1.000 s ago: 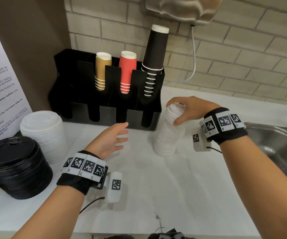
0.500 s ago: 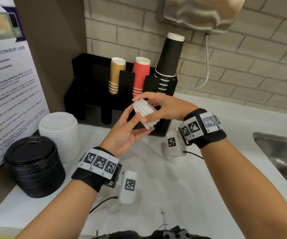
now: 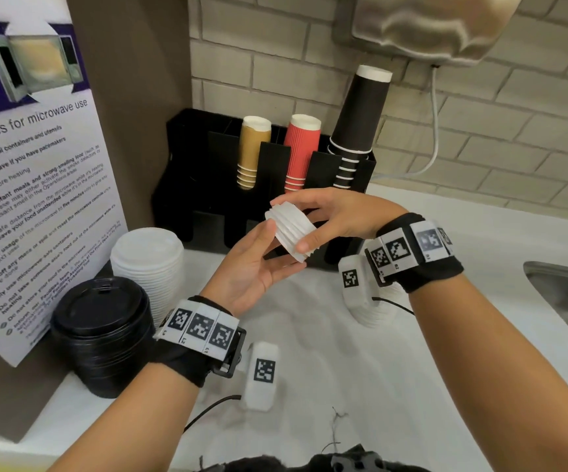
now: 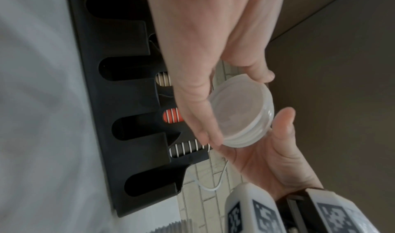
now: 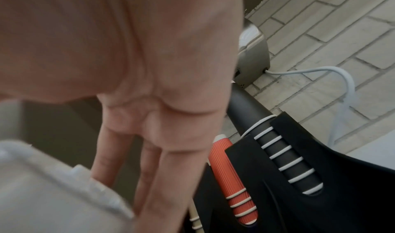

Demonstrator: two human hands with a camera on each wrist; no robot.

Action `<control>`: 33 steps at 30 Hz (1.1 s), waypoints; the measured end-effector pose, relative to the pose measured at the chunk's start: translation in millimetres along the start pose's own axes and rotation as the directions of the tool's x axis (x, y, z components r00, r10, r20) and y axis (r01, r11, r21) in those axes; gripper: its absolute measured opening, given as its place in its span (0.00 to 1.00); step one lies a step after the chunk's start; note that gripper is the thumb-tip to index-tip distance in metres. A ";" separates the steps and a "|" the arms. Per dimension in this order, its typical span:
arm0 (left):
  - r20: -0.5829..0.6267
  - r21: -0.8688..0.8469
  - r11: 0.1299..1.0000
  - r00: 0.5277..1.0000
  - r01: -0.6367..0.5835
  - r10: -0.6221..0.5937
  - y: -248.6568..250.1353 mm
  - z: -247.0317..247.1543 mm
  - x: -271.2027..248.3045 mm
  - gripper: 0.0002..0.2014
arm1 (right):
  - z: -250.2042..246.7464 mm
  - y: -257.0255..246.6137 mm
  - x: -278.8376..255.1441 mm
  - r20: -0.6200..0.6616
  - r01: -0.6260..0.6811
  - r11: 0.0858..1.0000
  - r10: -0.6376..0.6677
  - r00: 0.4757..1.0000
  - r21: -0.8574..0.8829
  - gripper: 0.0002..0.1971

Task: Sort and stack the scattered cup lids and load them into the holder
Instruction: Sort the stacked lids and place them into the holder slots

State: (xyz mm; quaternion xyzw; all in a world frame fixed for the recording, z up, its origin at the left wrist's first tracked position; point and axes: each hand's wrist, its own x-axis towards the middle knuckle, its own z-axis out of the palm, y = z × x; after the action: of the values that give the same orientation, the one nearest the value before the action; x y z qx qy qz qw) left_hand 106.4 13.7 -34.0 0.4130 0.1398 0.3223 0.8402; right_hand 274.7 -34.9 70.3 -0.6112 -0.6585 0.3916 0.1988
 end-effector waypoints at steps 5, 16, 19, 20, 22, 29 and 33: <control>0.013 -0.069 0.997 1.000 0.020 -0.019 3.2 -6.0 -3.1 0.22 | 6.4 -3.2 -1.3 -0.035 0.030 0.999 -0.032 0.999 -0.044 0.37; -0.051 -0.106 0.994 0.999 0.007 -0.012 2.6 4.9 -3.8 0.26 | 20.1 0.7 -6.5 -0.218 0.141 0.978 -0.173 0.960 -0.154 0.36; -0.033 -0.062 0.998 0.999 0.018 -0.020 2.8 6.3 -3.0 0.25 | 14.5 3.0 -8.0 -0.179 0.134 0.982 -0.157 0.971 -0.137 0.36; -0.032 -0.061 0.998 0.999 0.016 -0.018 2.4 7.4 -2.6 0.24 | 13.2 3.9 -7.9 -0.171 0.128 0.981 -0.152 0.973 -0.144 0.37; -0.029 -0.082 0.997 1.000 0.010 -0.012 1.7 9.9 -2.9 0.20 | 12.5 4.7 -7.6 -0.161 0.117 0.982 -0.140 0.977 -0.147 0.37; -0.057 -0.179 0.984 0.998 0.012 -0.023 1.5 7.0 -3.8 0.32 | 11.8 3.8 -1.0 -0.076 0.113 0.982 -0.126 0.989 -0.152 0.40; -0.057 -0.191 0.981 0.997 0.033 -0.045 3.0 2.3 -2.5 0.32 | 1.8 9.0 -0.5 0.015 0.115 0.992 -0.114 0.993 -0.053 0.38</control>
State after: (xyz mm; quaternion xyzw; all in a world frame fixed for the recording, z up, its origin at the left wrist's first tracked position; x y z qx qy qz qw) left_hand 104.4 12.0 -30.3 0.3181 0.1423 0.3302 0.8773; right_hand 279.3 -36.4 62.4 -0.5751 -0.7040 0.3654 0.2004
